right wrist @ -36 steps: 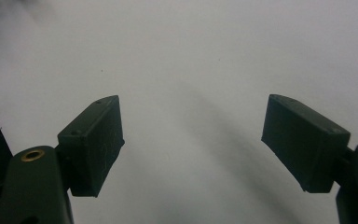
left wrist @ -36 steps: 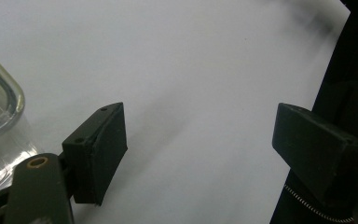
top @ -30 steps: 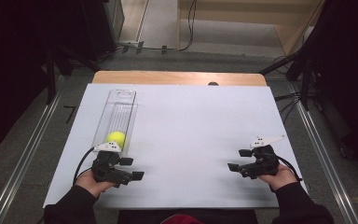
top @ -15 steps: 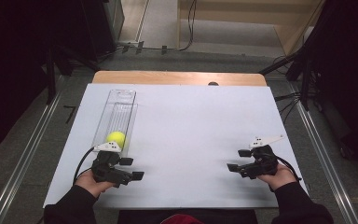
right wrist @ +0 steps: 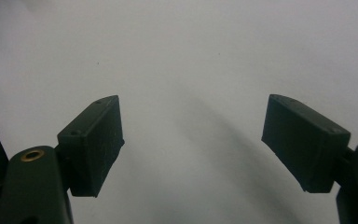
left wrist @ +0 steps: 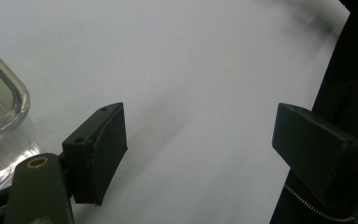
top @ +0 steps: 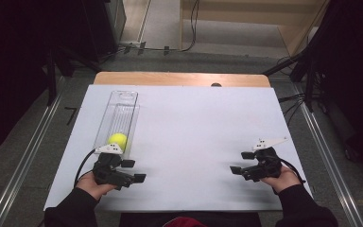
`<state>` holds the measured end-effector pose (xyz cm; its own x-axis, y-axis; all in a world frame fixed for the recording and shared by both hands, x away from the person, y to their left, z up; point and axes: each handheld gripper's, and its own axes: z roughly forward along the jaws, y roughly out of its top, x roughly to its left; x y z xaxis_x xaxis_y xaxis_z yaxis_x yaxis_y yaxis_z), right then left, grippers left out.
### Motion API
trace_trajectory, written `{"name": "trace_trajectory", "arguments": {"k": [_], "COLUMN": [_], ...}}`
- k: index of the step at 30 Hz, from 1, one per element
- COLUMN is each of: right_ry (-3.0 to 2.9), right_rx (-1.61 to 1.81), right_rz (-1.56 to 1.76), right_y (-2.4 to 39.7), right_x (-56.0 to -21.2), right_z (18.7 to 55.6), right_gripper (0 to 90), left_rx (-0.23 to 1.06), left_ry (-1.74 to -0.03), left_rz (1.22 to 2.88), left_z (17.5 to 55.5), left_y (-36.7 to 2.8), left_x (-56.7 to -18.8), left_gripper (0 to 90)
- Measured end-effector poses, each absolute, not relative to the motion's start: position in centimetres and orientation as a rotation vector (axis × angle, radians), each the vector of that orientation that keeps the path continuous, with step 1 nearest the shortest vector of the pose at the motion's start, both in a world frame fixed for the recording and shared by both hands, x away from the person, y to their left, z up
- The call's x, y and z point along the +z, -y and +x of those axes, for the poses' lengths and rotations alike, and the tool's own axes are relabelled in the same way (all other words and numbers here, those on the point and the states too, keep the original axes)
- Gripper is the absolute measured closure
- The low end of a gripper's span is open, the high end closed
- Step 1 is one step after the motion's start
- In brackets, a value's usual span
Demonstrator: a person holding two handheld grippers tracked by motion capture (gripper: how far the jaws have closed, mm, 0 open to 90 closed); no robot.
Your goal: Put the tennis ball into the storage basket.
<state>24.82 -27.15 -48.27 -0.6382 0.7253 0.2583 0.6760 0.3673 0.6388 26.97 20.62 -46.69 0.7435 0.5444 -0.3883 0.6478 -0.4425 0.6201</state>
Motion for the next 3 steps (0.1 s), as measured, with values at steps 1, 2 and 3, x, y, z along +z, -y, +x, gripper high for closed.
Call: {"name": "trace_trajectory", "arguments": {"k": [1, 2, 3], "right_ry": [-2.543, -2.543, -2.543], "right_rx": [1.134, 1.13, 1.121], "right_rz": [1.303, 1.311, 1.311], "right_y": [27.16, 27.17, 27.2], "right_x": [-48.28, -48.3, -48.33], "right_z": [24.84, 24.86, 24.89], "right_gripper": [18.3, 18.2, 17.9], "left_rx": [-0.167, -0.169, -0.169], "left_ry": [-0.892, -0.892, -0.892], "left_rz": [2.149, 2.149, 2.15], "left_z": [26.97, 26.97, 26.98], "left_y": [-20.62, -20.61, -20.61], "left_x": [-46.68, -46.69, -46.68], "left_gripper": [18.0, 18.0, 18.0]}}
